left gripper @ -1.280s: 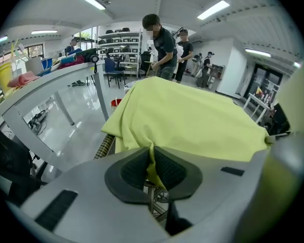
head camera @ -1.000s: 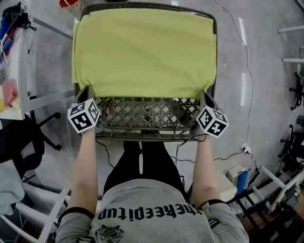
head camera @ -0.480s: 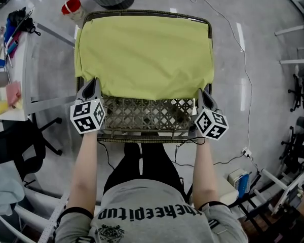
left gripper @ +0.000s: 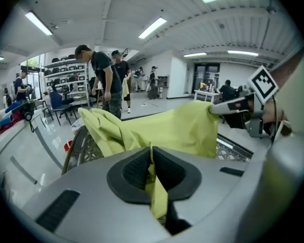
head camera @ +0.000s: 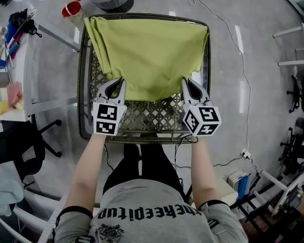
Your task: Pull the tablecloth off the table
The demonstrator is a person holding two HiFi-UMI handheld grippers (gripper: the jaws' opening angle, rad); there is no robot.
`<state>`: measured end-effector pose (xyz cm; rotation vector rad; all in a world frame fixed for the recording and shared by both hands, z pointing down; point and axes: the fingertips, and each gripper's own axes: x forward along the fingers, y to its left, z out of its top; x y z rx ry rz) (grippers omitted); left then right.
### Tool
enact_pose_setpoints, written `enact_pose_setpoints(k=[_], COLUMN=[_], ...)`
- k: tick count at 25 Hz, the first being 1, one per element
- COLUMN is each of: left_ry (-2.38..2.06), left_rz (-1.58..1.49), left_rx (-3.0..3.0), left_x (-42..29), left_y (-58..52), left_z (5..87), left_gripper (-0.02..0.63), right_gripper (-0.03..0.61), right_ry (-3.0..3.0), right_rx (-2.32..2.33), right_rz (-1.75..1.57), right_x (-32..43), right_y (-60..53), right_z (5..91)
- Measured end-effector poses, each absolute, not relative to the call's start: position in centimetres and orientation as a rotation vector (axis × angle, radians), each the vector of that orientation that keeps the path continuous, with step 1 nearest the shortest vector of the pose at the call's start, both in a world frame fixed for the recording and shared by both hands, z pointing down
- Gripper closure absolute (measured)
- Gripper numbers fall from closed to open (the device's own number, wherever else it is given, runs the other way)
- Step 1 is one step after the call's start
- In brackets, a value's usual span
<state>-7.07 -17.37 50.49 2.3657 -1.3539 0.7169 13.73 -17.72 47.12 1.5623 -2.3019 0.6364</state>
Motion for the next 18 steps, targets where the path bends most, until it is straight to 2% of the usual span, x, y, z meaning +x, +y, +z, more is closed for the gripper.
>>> enact_pose_setpoints(k=[7,13,18], left_ry=[-1.232,-1.157,-1.079], left_rz=[0.718,0.634,0.682], left_rx=[2.426,2.405,2.444], left_x=[-3.9,-3.1,-2.0], left_y=[-16.4,-15.7,-14.5], left_z=[51.1,51.7,52.4], left_gripper=[0.589,0.589,0.589], right_gripper=[0.555,0.555,0.555], right_ry=[-2.386,-2.423,-2.452], right_rx=[1.367,1.294,1.209], right_rz=[0.591,0.624,0.636], right_x=[9.3,7.5,6.1], right_y=[-17.2,-16.5,-15.5], right_z=[47.4,47.9,48.4])
